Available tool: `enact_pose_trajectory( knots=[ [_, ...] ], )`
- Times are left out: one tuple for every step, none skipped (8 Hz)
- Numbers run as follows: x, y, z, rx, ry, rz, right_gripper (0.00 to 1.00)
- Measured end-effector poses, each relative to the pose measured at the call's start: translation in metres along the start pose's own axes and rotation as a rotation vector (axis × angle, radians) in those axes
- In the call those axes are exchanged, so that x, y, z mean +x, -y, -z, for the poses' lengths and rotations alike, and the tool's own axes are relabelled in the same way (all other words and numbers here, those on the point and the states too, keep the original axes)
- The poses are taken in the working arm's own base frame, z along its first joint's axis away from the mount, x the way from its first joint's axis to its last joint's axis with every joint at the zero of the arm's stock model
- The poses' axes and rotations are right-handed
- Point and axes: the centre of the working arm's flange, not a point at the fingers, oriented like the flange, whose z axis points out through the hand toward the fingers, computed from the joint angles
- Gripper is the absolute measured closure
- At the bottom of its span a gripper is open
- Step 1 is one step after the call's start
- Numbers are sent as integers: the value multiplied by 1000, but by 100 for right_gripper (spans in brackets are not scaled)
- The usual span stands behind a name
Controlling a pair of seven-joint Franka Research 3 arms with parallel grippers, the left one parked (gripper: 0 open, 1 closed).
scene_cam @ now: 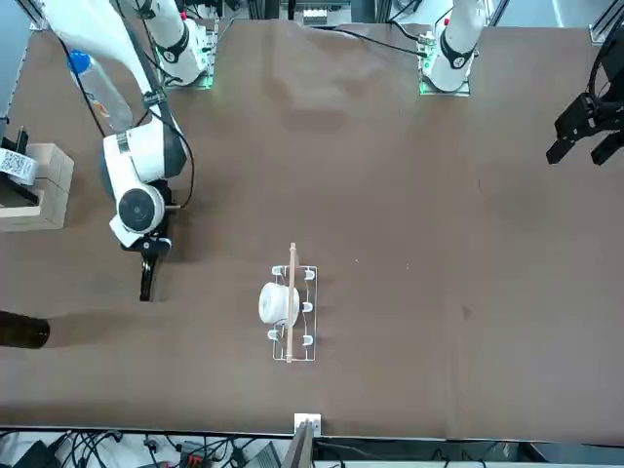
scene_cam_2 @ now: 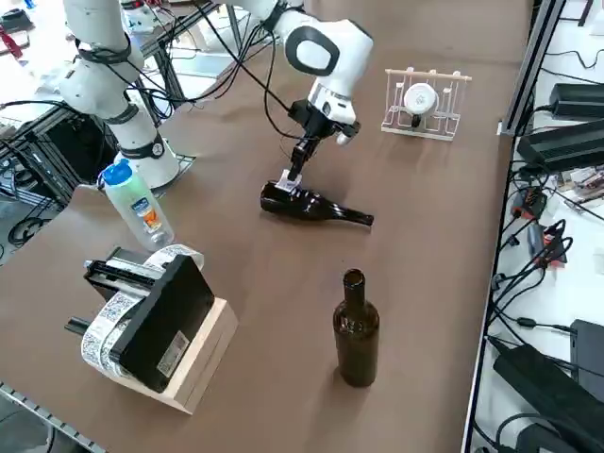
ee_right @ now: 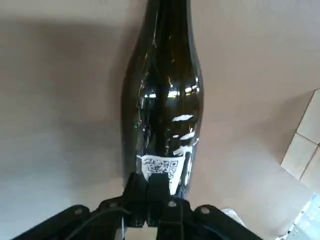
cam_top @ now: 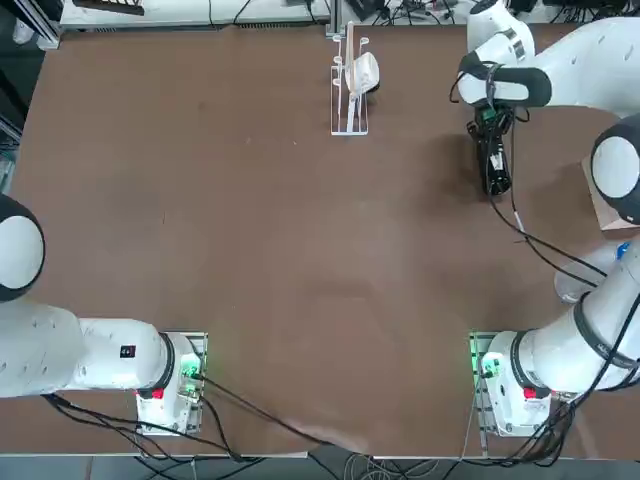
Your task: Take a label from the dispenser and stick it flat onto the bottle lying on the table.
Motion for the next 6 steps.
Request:
enact_pose_trajectory(
  knots=[
    [1, 6, -4, -2, 4, 0, 99],
    [2, 12, -9, -5, 8, 0, 99],
    [4, 16, -14, -6, 12, 1, 99],
    [5, 17, -15, -6, 13, 1, 99],
    [5, 17, -15, -6, 13, 1, 98],
    [5, 17, -15, -6, 13, 2, 98]
  ],
)
